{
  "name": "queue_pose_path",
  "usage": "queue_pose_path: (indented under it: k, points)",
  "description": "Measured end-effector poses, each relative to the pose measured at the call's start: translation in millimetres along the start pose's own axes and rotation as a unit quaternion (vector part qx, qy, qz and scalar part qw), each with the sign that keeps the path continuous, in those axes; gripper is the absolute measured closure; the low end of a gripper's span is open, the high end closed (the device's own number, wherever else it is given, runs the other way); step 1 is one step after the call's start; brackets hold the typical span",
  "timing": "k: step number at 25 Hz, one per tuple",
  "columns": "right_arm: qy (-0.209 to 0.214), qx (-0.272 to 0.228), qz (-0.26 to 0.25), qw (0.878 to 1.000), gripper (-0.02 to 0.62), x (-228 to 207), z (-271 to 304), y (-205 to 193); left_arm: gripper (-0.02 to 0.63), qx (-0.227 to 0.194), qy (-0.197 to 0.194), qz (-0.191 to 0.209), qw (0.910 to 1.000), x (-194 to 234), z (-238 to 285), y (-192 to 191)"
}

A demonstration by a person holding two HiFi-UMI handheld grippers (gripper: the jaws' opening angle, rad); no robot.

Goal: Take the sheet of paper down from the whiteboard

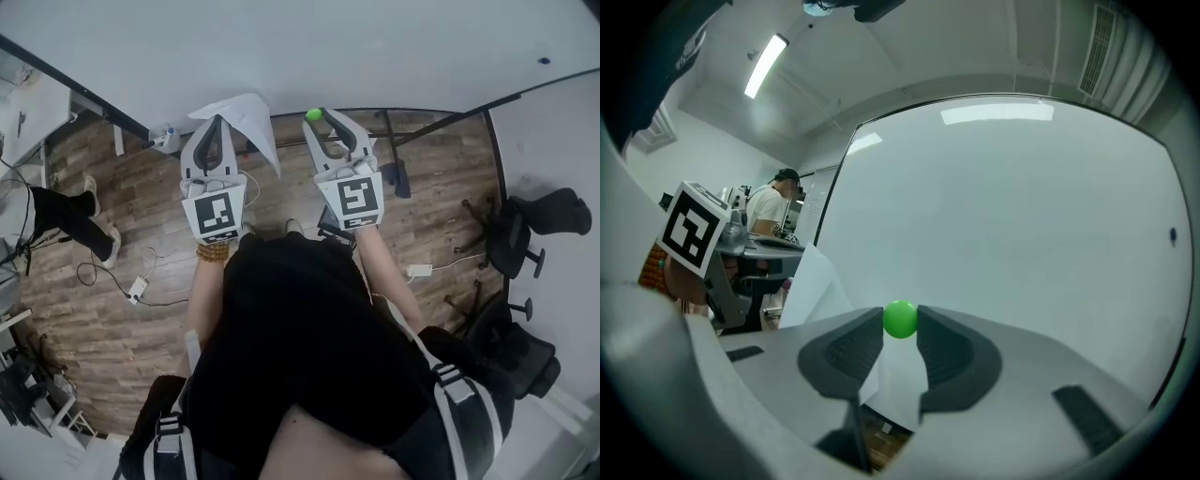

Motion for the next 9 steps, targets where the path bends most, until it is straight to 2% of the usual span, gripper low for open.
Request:
queue_pose_path:
  k: [9]
  points:
    - [-0.010, 0.001, 0.024, 1.000, 0.486, -16, -18, -2, 0.598, -0.051, -0.043, -0.020, 0.9976, -12, 10, 21]
Point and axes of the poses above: the fingertips, and each gripper's own axes: z forward along the fingers, x to its left, y out of its top, the point moved 5 cm from there along -z, backward along the fingers, and after that the axes turned 4 degrees about -x, right-handed, at the moved point
